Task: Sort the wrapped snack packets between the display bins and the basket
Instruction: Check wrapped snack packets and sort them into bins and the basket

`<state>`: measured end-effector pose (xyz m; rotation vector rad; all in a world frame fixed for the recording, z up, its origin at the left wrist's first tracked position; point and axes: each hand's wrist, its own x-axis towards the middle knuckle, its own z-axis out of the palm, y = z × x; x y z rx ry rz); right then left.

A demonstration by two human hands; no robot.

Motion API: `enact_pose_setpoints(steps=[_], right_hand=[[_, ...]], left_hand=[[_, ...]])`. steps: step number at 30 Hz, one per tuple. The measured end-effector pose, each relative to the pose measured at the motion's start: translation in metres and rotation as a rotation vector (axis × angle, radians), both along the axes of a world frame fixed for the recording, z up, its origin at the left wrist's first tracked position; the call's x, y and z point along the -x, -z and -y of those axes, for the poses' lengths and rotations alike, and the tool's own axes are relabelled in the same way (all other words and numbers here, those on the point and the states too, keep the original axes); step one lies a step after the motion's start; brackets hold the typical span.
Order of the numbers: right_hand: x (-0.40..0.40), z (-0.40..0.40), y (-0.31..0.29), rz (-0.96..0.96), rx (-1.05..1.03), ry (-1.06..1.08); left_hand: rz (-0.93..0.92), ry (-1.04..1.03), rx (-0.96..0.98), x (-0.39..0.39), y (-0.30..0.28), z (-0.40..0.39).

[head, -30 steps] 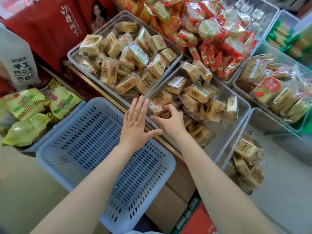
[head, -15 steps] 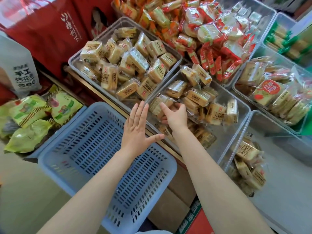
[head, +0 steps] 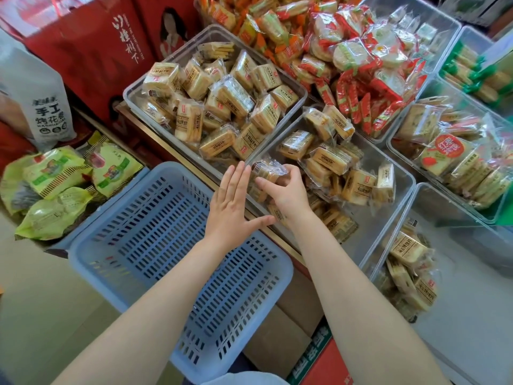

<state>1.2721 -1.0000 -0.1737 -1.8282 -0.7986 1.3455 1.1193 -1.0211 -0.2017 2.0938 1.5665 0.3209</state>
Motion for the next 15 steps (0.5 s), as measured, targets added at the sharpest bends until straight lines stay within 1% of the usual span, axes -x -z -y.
enact_pose_setpoints(steps=[4, 7, 9, 11, 12, 14, 15], right_hand=[[-0.011, 0.009, -0.013, -0.068, -0.007, 0.019], [-0.019, 0.030, -0.027, -0.060, -0.017, 0.056], [-0.026, 0.048, -0.036, -0.122, -0.047, 0.076], [-0.033, 0.072, -0.055, -0.199, -0.077, 0.087], [-0.036, 0.086, -0.063, -0.239, -0.096, 0.077], [-0.042, 0.114, -0.077, -0.299, -0.130, 0.017], [-0.044, 0.129, -0.083, -0.318, -0.136, -0.014]], left_hand=[[0.027, 0.017, 0.048, 0.001, -0.008, -0.001], [0.009, 0.035, 0.121, 0.002, -0.028, -0.001], [0.040, 0.023, 0.112, -0.001, -0.047, 0.006], [0.211, 0.007, 0.121, -0.008, -0.067, 0.024], [0.326, -0.001, 0.175, -0.013, -0.077, 0.035], [0.535, -0.010, 0.365, -0.023, -0.092, 0.059], [0.610, -0.024, 0.462, -0.028, -0.098, 0.069]])
